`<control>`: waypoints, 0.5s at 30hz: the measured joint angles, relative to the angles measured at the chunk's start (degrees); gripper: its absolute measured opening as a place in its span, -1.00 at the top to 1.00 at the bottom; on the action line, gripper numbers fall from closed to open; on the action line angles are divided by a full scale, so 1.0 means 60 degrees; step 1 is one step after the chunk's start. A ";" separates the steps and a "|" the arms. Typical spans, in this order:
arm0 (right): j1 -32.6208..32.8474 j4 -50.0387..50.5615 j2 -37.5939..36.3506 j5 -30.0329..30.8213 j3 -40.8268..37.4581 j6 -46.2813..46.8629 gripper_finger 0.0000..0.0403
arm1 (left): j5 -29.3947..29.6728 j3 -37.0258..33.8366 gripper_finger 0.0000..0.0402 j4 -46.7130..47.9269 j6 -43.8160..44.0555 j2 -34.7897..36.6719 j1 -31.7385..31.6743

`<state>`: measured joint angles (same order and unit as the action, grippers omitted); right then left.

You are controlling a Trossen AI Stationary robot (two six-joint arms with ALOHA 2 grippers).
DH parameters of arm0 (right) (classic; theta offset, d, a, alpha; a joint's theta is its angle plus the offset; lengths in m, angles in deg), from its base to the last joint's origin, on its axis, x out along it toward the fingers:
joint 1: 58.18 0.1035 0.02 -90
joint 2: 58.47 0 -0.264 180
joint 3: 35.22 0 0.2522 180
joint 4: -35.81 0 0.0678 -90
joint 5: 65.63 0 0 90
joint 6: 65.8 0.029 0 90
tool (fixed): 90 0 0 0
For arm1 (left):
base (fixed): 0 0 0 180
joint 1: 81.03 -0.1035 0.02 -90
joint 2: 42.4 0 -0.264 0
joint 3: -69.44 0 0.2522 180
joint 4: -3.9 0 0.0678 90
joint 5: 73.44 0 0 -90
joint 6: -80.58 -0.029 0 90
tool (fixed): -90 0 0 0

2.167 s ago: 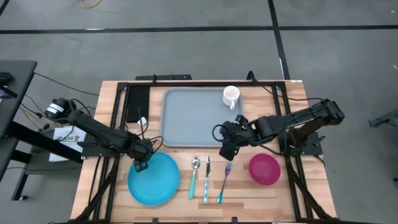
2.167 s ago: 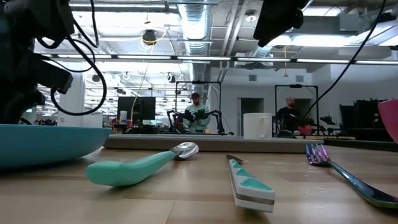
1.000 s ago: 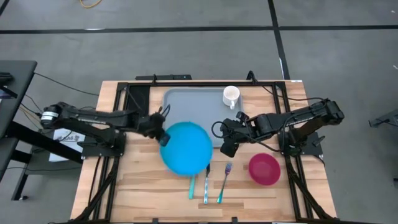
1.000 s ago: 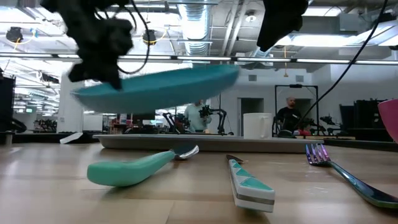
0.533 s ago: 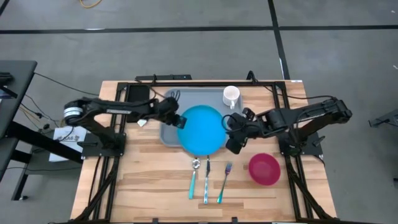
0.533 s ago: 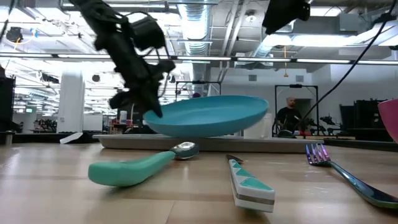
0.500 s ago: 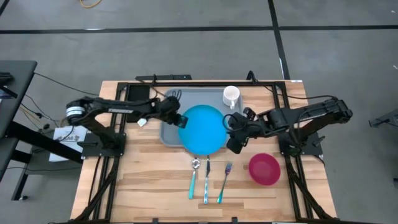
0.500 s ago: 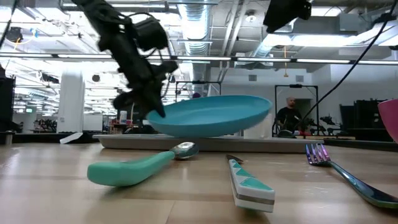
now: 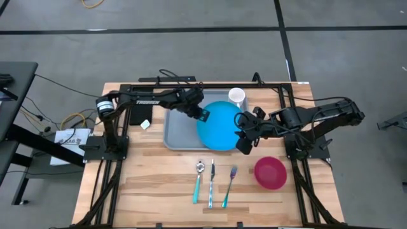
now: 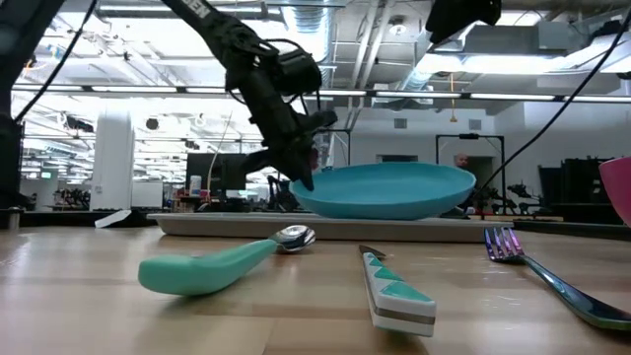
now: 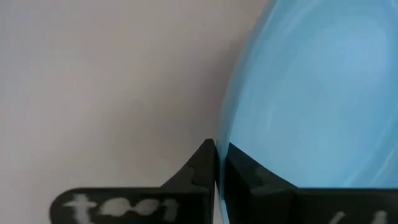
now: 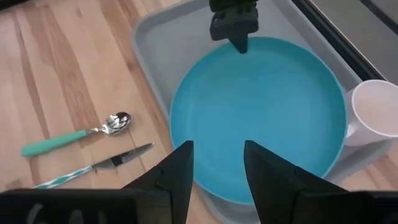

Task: Set up tray
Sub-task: Put the blue plate on the gray serving tray below the white cup

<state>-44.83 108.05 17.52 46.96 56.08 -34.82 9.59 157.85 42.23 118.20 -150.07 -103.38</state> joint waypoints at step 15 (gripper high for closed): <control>0.0000 0.0185 0.0007 0.0098 0.0000 -0.0277 0.33 | 0.0054 0.0168 1.00 0.0362 0.0590 -0.0209 -0.0260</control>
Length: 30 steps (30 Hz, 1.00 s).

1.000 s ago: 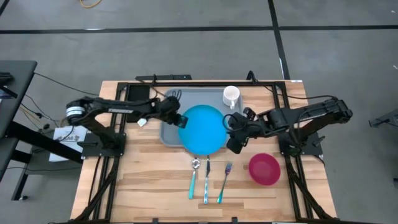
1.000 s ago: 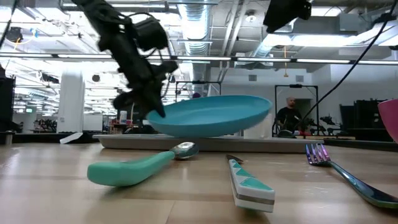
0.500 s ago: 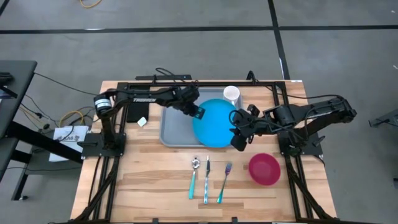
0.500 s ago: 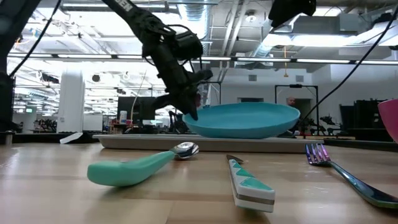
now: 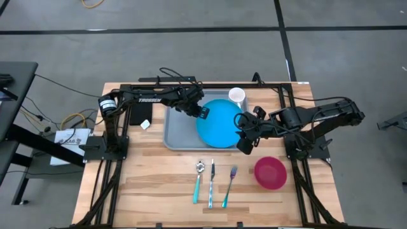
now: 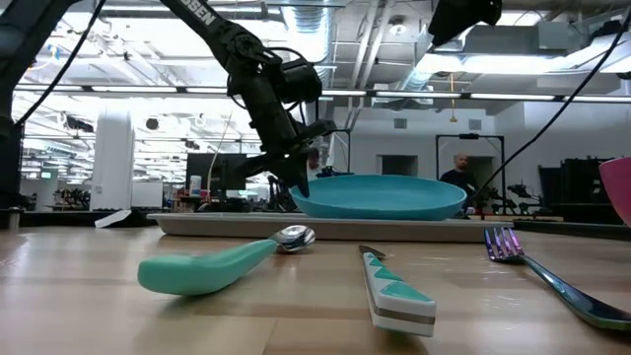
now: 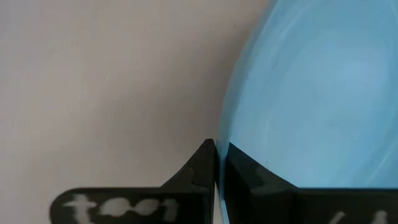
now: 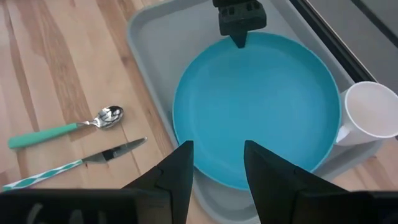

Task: Set up tray
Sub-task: Put the blue plate on the gray serving tray below the white cup

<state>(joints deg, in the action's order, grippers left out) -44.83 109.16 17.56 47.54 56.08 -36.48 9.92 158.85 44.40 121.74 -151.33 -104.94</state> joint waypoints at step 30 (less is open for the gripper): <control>0.0000 -0.0301 0.0007 0.0165 0.0000 -0.0146 0.33 | 0.0035 0.0018 0.98 -0.0813 0.0477 -0.0918 0.0349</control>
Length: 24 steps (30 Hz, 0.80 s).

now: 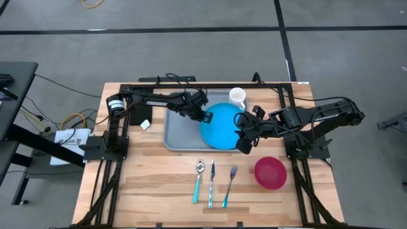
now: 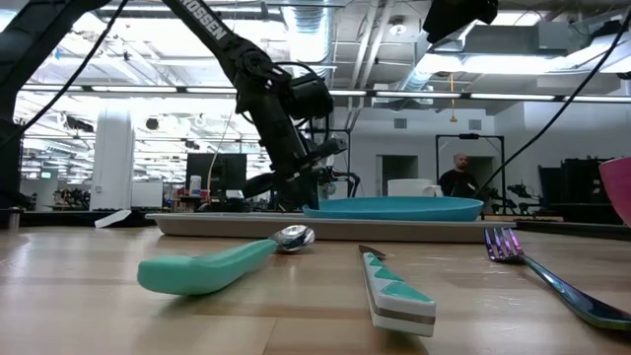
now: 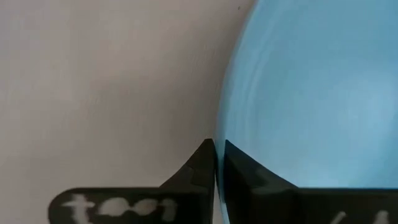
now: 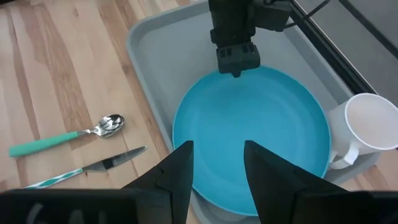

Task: Set up tray
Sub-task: Put the blue plate on the gray serving tray below the white cup, then put the pink bowl on top of the blue plate

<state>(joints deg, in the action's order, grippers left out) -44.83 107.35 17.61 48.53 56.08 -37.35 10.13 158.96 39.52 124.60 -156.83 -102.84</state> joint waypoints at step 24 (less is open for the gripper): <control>0.0154 0.1523 0.0000 0.0207 0.0000 0.0747 0.34 | 0.0206 0.0535 0.54 0.0002 -0.2189 0.1905 -0.0104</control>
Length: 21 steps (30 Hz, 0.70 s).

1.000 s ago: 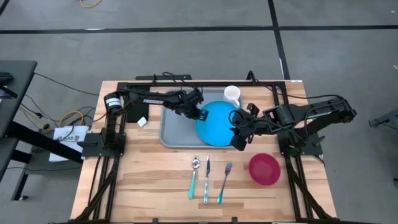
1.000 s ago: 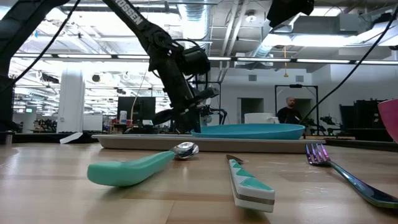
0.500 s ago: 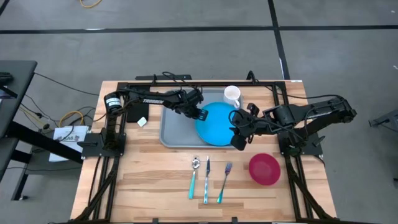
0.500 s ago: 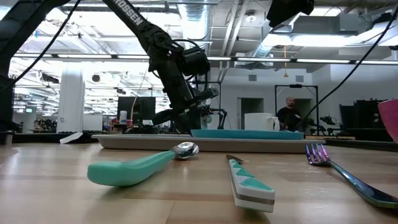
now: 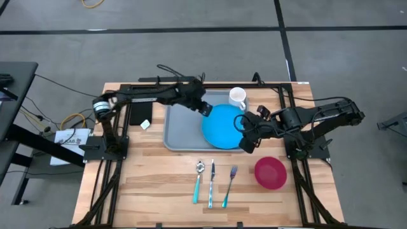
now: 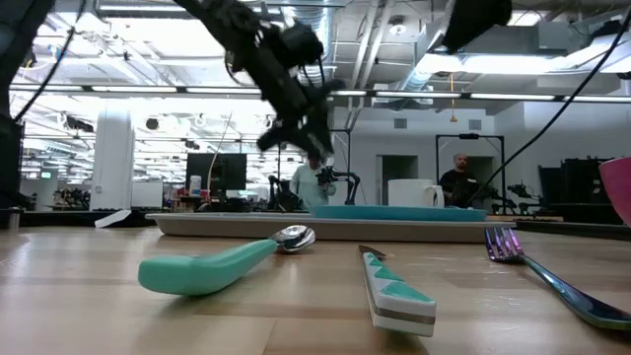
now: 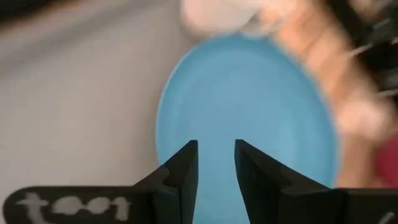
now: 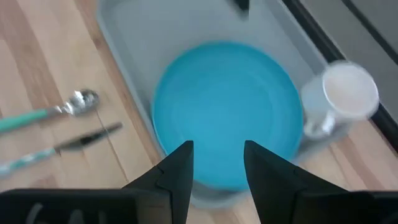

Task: Set up tray
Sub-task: Put the pink bowl on top of the blue plate

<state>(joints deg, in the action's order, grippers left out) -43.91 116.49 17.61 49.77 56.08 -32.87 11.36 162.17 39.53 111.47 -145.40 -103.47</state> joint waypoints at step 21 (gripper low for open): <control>0.2575 0.3290 0.0018 -0.1232 -0.0004 0.6497 0.34 | -0.2049 -0.0729 0.54 -0.0480 -0.3081 0.4147 0.1354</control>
<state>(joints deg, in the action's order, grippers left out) -28.46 136.23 17.72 42.38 56.06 6.12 -0.93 157.80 36.65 92.98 -120.52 -95.34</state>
